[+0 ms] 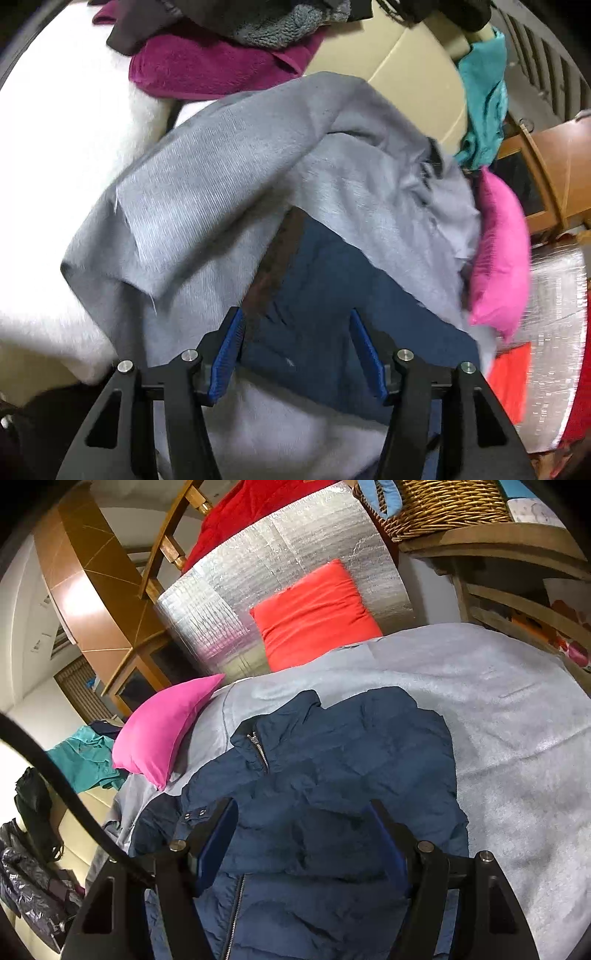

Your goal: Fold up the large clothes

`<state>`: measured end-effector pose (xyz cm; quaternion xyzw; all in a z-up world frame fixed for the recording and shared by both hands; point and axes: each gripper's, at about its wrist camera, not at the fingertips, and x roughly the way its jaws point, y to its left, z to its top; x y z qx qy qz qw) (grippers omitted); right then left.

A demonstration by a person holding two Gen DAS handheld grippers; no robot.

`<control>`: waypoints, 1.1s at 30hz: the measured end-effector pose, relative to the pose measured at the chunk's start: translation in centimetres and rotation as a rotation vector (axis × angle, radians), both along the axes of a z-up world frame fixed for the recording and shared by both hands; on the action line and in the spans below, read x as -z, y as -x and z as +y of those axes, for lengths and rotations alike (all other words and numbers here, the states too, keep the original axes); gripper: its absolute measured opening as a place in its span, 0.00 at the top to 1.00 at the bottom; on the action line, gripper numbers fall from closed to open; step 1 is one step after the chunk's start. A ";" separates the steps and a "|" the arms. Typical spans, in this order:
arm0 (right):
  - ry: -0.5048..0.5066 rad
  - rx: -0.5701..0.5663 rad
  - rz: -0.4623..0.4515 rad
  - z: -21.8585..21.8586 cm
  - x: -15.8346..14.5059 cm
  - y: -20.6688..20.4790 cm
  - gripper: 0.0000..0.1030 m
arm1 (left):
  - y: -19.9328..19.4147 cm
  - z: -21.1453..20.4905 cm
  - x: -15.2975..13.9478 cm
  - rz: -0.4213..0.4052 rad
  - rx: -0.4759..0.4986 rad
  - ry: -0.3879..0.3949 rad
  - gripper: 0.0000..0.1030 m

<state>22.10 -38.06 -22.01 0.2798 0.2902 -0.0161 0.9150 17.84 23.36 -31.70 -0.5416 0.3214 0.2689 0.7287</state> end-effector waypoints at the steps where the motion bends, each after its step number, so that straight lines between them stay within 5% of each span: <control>1: -0.002 0.000 0.002 0.0 0.1 -0.1 0.28 | -0.1 -0.4 -0.2 -0.009 0.024 -0.008 0.35; 4: -0.014 -0.005 0.007 0.1 0.2 -0.2 0.28 | -0.7 -1.9 0.3 -0.003 0.089 0.000 0.29; 9: 0.008 -0.008 0.000 0.2 0.0 0.0 0.28 | -2.3 -1.5 3.2 0.006 0.068 0.170 0.26; 18: -0.018 0.016 0.003 -1.2 0.2 0.0 0.28 | -3.7 -0.8 2.5 -0.035 -0.044 0.125 0.22; 21: -0.008 0.015 0.008 -1.2 0.2 0.0 0.28 | -4.3 -0.9 1.5 -0.009 -0.037 0.024 0.42; 22: -0.005 0.015 0.010 -1.2 0.3 0.0 0.28 | -4.5 -1.0 1.2 0.000 -0.026 -0.002 0.56; 26: 0.008 0.014 0.018 -1.2 0.4 0.1 0.28 | -4.9 -0.9 0.9 -0.021 0.025 -0.032 0.77; 33: 0.014 0.016 0.038 -1.7 0.8 -0.2 0.28 | -5.5 -1.8 -2.6 -0.119 0.082 -0.195 0.88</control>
